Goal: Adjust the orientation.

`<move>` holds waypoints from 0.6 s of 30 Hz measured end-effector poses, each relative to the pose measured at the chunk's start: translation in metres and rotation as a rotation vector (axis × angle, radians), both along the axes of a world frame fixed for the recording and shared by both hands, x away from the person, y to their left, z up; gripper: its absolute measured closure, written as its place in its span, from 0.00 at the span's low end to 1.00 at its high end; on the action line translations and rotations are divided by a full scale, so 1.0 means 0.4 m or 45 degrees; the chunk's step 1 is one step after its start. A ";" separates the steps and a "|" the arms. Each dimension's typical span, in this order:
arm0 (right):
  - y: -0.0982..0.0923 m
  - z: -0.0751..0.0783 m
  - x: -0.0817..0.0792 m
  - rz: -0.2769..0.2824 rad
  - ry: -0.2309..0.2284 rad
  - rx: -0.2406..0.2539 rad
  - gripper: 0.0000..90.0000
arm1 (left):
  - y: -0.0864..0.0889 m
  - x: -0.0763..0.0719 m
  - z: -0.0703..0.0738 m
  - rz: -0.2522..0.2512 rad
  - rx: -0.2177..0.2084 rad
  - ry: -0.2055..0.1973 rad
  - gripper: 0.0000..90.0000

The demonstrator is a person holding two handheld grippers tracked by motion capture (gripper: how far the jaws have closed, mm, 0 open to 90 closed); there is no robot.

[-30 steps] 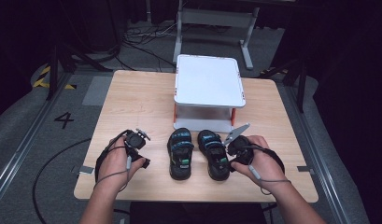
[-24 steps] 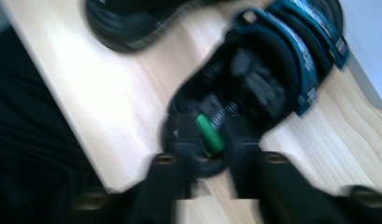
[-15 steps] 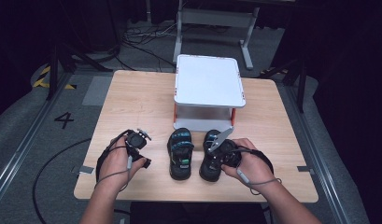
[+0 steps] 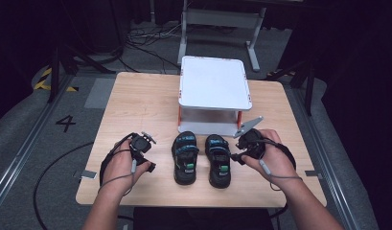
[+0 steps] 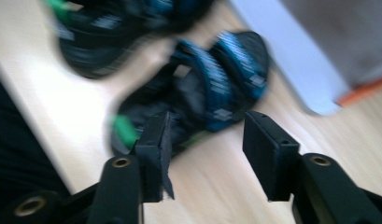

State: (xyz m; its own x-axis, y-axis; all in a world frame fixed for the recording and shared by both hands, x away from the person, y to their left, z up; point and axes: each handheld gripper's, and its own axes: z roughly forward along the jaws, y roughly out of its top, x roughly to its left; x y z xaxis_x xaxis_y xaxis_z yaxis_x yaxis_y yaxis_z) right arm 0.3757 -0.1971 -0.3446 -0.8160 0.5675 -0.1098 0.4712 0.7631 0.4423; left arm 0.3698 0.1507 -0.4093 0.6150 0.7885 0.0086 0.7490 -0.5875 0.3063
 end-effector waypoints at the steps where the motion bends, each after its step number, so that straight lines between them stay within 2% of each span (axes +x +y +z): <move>1: -0.004 -0.008 0.013 -0.022 -0.004 -0.037 0.58 | 0.000 -0.001 -0.001 0.000 -0.003 0.002 0.34; 3: -0.008 -0.035 0.039 -0.048 -0.012 -0.129 0.57 | 0.002 -0.002 -0.002 -0.006 -0.002 -0.001 0.34; 4: -0.006 -0.059 0.052 -0.064 0.012 -0.179 0.57 | 0.003 -0.004 -0.001 0.002 -0.002 0.002 0.34; 6: -0.002 -0.102 0.072 -0.068 0.059 -0.226 0.57 | 0.006 -0.005 0.000 0.003 -0.003 -0.001 0.34; 8: 0.005 -0.141 0.088 -0.073 0.099 -0.247 0.57 | 0.007 -0.005 0.000 0.001 -0.001 -0.003 0.34; 10: 0.014 -0.170 0.101 -0.078 0.113 -0.259 0.56 | 0.007 -0.006 0.000 0.004 -0.001 -0.001 0.34; 13: 0.028 -0.193 0.116 -0.087 0.121 -0.271 0.58 | 0.005 -0.006 0.000 -0.002 -0.003 -0.003 0.34; 15: 0.037 -0.188 0.118 -0.087 0.115 -0.273 0.61 | 0.005 -0.006 -0.001 -0.003 -0.005 -0.001 0.34; 18: 0.049 -0.174 0.116 -0.084 0.107 -0.212 0.64 | 0.003 -0.006 -0.004 0.007 -0.005 0.005 0.34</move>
State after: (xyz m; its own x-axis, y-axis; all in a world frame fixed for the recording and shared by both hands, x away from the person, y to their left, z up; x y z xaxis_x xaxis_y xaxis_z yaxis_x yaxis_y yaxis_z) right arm 0.4223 -0.1774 -0.4143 -0.7878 0.6000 -0.1394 0.5528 0.7885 0.2694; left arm 0.3673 0.1519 -0.4108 0.6108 0.7918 0.0033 0.7533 -0.5824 0.3053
